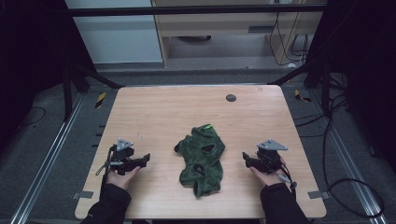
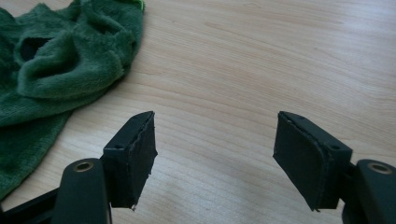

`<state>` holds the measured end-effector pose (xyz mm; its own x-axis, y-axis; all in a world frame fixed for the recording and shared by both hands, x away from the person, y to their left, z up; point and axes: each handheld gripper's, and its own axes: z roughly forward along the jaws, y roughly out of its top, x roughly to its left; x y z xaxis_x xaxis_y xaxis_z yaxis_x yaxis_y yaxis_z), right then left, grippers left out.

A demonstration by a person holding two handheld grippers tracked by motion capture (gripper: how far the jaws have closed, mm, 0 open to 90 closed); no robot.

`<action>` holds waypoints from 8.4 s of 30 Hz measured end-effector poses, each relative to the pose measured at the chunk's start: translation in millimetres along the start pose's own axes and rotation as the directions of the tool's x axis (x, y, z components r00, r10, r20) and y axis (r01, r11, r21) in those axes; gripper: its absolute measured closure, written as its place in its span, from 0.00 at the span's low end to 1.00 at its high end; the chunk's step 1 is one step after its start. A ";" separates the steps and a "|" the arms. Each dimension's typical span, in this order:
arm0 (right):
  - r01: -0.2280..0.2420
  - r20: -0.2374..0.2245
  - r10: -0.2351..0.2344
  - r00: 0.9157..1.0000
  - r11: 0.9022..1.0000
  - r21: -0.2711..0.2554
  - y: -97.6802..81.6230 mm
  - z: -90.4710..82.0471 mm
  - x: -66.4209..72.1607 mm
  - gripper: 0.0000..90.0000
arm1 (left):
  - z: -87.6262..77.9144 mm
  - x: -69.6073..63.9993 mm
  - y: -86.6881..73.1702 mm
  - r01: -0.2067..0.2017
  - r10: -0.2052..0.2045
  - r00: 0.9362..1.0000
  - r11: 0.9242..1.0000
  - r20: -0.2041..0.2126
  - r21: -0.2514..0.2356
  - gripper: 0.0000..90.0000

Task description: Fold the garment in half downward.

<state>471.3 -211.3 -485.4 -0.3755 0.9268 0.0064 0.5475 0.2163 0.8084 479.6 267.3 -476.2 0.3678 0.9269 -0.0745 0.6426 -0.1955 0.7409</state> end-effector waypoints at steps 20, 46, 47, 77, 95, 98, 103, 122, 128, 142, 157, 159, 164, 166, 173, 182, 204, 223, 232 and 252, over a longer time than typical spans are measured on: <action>0.019 -0.080 -0.022 0.997 0.999 -0.040 25.0 -9.7 8.5 0.42 | -3.6 -19.0 24.8 -0.057 0.058 0.996 0.998 0.068 -0.026 0.33; 0.031 -0.116 -0.037 0.993 0.998 -0.051 75.2 4.1 25.5 0.49 | 9.0 -42.4 80.6 -0.117 0.125 0.985 0.991 0.118 -0.070 0.38; 0.032 -0.115 -0.037 0.993 0.998 -0.046 76.6 5.9 26.3 0.49 | 10.6 -43.3 82.2 -0.118 0.125 0.985 0.991 0.120 -0.065 0.38; 0.016 -0.133 -0.012 0.991 1.000 0.023 89.3 59.2 37.5 0.55 | 55.7 -62.1 110.9 -0.154 0.158 0.975 0.987 0.157 -0.036 0.41; 0.018 -0.143 -0.006 0.990 0.997 0.077 81.4 81.0 37.3 0.60 | 92.0 -80.4 107.0 -0.206 0.197 0.965 0.978 0.175 0.035 0.47; 0.028 -0.155 -0.014 0.988 0.996 0.089 79.6 84.0 39.3 0.62 | 97.0 -82.5 104.9 -0.213 0.201 0.963 0.976 0.181 0.045 0.48; 0.037 -0.166 -0.017 0.986 0.993 0.112 76.6 89.9 42.0 0.63 | 107.4 -84.9 100.6 -0.215 0.199 0.963 0.974 0.182 0.068 0.50; 0.069 -0.194 -0.034 0.980 0.982 0.177 67.5 102.6 47.8 0.74 | 124.1 -88.4 88.7 -0.233 0.204 0.957 0.964 0.207 0.126 0.71; 0.063 -0.207 -0.021 0.978 0.978 0.199 66.3 104.0 49.7 0.82 | 124.5 -92.0 87.6 -0.243 0.213 0.955 0.961 0.208 0.131 0.80; 0.074 -0.214 -0.034 0.976 0.981 0.180 69.3 100.9 51.3 0.97 | 121.0 -95.7 90.6 -0.260 0.230 0.952 0.956 0.201 0.137 0.94; 0.098 -0.240 -0.081 0.967 0.993 0.060 92.0 64.2 49.3 0.97 | 80.6 -98.1 108.3 -0.272 0.261 0.943 0.962 0.205 0.031 0.96; 0.103 -0.244 -0.087 0.966 0.993 0.052 92.5 62.1 49.2 0.97 | 72.8 -98.7 110.1 -0.279 0.269 0.940 0.960 0.209 0.019 0.96; 0.122 -0.260 -0.117 0.959 0.993 0.004 97.1 44.3 50.2 0.97 | 52.0 -104.2 111.1 -0.312 0.308 0.928 0.950 0.211 -0.016 0.96; 0.119 -0.265 -0.115 0.957 0.993 -0.004 97.9 39.7 50.6 0.97 | 48.5 -105.3 111.1 -0.318 0.315 0.925 0.948 0.211 -0.019 0.96; 0.147 -0.290 -0.152 0.945 0.988 -0.038 99.5 26.0 54.4 0.97 | 25.5 -112.7 107.9 -0.343 0.345 0.914 0.938 0.215 -0.047 0.96; 0.162 -0.320 -0.176 0.931 0.984 -0.071 96.1 8.1 59.9 0.97 | 8.2 -118.9 98.4 -0.364 0.366 0.905 0.930 0.218 -0.052 0.96; 0.194 -0.372 -0.208 0.905 0.978 -0.073 64.5 -19.3 78.5 0.97 | -7.5 -120.8 55.5 -0.367 0.357 0.898 0.930 0.257 -0.007 0.96; 0.210 -0.431 -0.199 0.880 0.977 -0.022 22.2 -25.0 83.0 0.97 | -7.7 -128.3 15.8 -0.390 0.359 0.885 0.919 0.298 0.051 0.95; 0.204 -0.456 -0.163 0.875 0.978 0.042 2.3 -22.0 90.5 0.96 | -9.6 -130.6 2.3 -0.391 0.352 0.884 0.917 0.308 0.074 0.95; 0.167 -0.419 -0.132 0.898 0.985 0.049 -0.1 -32.5 89.1 0.85 | -14.9 -128.0 -1.5 -0.371 0.340 0.897 0.926 0.282 0.066 0.86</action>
<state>413.5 -138.8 -465.8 -0.7228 0.6755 0.1457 0.5127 0.3828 0.7685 421.5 153.7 -457.9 0.7380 0.6748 -0.0037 0.5029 -0.5463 0.6698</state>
